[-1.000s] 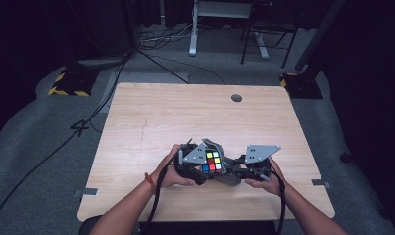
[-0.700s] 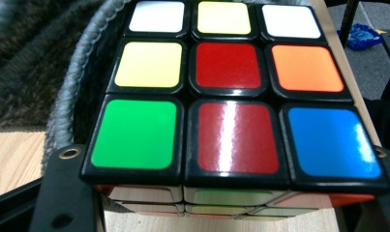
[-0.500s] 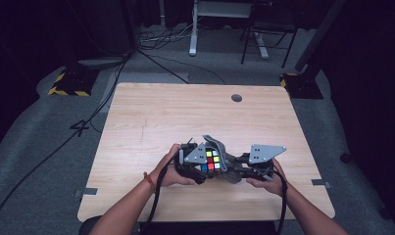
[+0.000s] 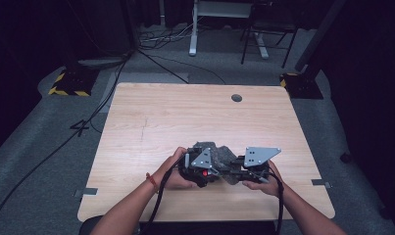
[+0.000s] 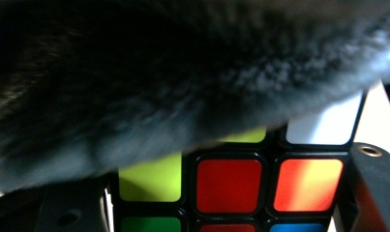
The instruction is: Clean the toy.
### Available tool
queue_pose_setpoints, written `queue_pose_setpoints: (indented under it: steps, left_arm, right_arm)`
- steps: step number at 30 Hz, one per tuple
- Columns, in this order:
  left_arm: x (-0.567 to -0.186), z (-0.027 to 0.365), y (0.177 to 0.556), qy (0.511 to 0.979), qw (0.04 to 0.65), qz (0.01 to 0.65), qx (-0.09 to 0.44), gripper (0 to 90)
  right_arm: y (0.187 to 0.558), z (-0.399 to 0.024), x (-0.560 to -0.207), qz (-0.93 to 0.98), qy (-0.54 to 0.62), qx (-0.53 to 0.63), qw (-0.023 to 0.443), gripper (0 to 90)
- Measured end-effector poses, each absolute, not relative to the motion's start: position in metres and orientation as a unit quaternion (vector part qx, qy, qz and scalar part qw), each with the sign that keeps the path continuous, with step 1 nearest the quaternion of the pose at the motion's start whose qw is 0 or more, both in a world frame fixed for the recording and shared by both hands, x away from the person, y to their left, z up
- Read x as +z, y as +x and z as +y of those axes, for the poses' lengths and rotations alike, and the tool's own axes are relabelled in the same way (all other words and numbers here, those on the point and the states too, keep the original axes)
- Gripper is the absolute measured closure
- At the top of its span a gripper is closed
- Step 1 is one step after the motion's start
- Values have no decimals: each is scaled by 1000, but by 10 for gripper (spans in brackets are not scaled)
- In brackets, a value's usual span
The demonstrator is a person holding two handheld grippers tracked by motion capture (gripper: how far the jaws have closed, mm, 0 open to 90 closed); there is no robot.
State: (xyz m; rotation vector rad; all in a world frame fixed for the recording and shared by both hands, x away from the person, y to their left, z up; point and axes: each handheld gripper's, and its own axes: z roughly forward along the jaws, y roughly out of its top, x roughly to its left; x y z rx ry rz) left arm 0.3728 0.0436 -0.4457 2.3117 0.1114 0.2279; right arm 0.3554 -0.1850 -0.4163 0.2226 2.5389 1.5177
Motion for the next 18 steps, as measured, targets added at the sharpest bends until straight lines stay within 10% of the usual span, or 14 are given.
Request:
queue_pose_setpoints:
  steps: [18]
  left_arm:
    - [-437,56,376,894,436,56,87,332]
  right_arm:
    - [375,-204,-434,855,115,505,35,801]
